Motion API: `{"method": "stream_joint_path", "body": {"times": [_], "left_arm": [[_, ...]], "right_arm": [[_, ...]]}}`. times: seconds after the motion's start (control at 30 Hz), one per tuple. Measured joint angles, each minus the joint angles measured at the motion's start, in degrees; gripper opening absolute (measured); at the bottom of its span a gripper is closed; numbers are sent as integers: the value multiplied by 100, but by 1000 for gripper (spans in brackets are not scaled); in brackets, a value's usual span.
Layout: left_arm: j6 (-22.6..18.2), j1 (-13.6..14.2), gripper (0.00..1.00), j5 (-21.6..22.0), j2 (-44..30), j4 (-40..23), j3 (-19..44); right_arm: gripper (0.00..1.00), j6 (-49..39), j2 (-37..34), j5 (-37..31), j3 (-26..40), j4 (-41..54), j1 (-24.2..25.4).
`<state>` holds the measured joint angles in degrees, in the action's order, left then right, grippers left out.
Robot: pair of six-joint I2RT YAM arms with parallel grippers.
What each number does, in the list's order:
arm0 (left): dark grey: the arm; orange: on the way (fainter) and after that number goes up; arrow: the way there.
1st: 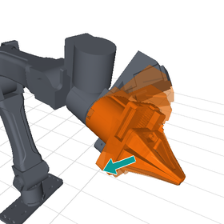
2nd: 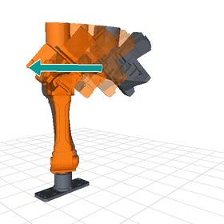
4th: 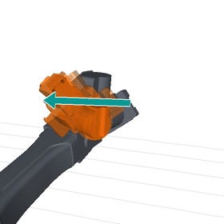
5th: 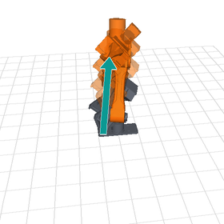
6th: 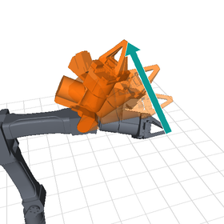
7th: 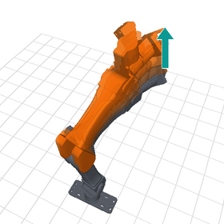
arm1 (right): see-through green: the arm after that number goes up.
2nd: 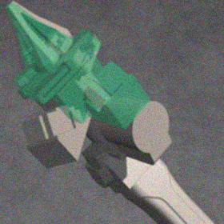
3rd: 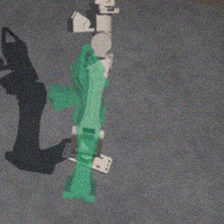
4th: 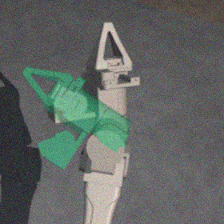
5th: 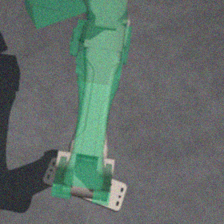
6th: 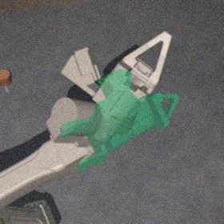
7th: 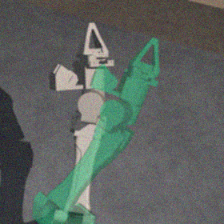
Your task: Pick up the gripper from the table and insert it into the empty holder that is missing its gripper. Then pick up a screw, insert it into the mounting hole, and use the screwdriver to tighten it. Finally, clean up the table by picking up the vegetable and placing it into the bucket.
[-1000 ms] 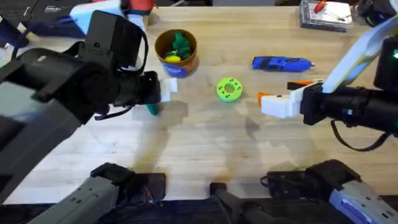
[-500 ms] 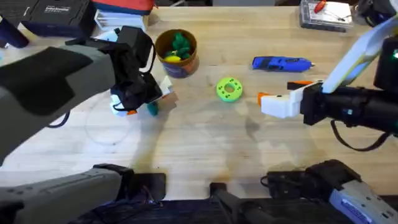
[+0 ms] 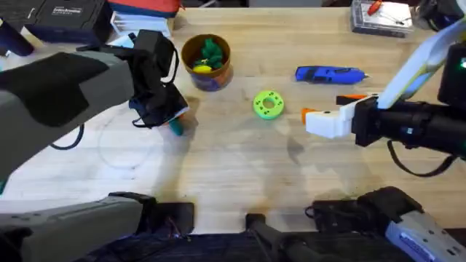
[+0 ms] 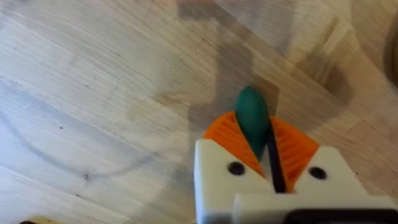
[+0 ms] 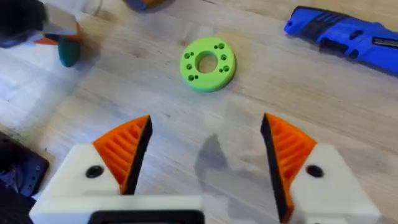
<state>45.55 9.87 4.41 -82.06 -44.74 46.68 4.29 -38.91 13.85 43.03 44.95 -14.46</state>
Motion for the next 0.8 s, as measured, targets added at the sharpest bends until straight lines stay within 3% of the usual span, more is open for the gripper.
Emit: {"method": "stream_joint_path", "body": {"times": [0.03,0.17,0.27,0.3,0.43,0.57,0.7,0.8], "left_arm": [[-8,-1,155,12,0,4,4],[-10,0,19,-11,4,-185,119],[-97,-2,23,-189,-2,-764,500],[-230,-4,22,-427,0,-1413,1275],[-375,-4,22,-637,0,-1821,2388],[-464,-4,22,-729,13,-1319,3052],[-539,52,22,-781,-20,-564,3108],[-877,152,22,-790,-201,-164,3108]], "right_arm": [[992,1,1,-1,0,0,0],[994,0,1,-2,0,0,0],[993,0,1,0,0,0,0],[994,1,1,-2,0,-19,0],[993,0,1,-2,0,-175,0],[993,0,1,-2,0,-293,0],[993,0,1,0,0,-302,0],[994,0,1,0,0,-303,0]]}}
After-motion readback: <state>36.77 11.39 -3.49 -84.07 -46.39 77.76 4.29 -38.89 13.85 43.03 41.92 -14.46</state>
